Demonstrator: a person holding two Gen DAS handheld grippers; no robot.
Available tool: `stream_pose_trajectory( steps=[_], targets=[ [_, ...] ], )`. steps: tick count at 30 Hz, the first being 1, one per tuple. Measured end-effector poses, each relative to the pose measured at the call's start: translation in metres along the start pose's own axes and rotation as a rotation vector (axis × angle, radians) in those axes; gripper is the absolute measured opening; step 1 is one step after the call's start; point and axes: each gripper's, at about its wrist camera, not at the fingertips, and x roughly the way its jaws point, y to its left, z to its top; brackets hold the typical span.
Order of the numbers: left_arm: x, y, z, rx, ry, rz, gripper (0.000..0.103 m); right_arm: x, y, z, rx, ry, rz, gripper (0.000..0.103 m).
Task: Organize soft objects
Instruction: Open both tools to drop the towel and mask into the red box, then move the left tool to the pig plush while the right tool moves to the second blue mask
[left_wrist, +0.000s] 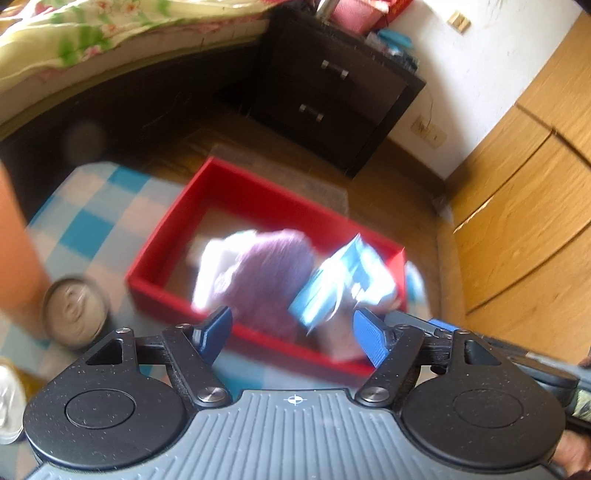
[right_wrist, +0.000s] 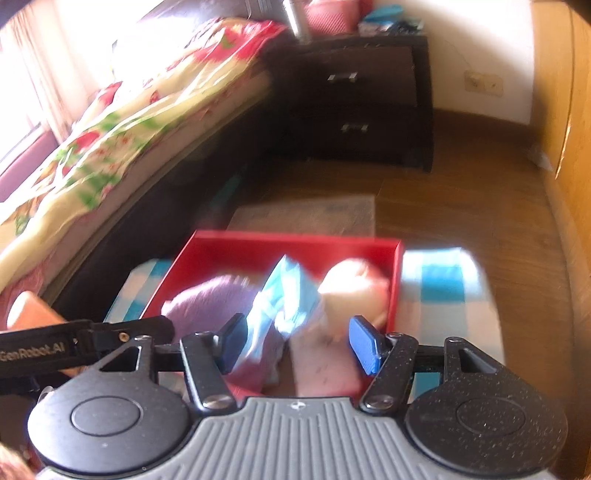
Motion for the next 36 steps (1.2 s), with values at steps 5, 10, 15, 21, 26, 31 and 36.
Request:
stream_pose_trajectory(
  steps=[5, 10, 15, 21, 26, 31, 36],
  targets=[
    [-0.014, 0.014, -0.028, 0.030, 0.049, 0.013, 0.073, 0.000, 0.018, -0.029, -0.052, 0.083, 0.031, 0.040],
    [-0.030, 0.027, -0.054, 0.082, 0.074, 0.047, 0.076, -0.005, 0.032, -0.056, -0.107, 0.133, 0.057, 0.040],
    [-0.030, 0.041, -0.069, 0.099, 0.121, 0.076, 0.076, -0.013, 0.036, -0.077, -0.121, 0.152, 0.058, 0.041],
    [-0.034, 0.049, -0.074, 0.080, 0.132, 0.064, 0.076, -0.020, 0.036, -0.088, -0.093, 0.158, 0.078, 0.041],
    [-0.037, 0.047, -0.076, 0.085, 0.133, 0.058, 0.077, -0.024, 0.038, -0.097, -0.104, 0.164, 0.076, 0.041],
    [-0.037, 0.045, -0.081, 0.096, 0.140, 0.063, 0.078, -0.028, 0.035, -0.102, -0.095, 0.162, 0.075, 0.041],
    [-0.039, 0.047, -0.084, 0.096, 0.138, 0.066, 0.078, -0.032, 0.031, -0.108, -0.091, 0.170, 0.075, 0.041]
  ],
)
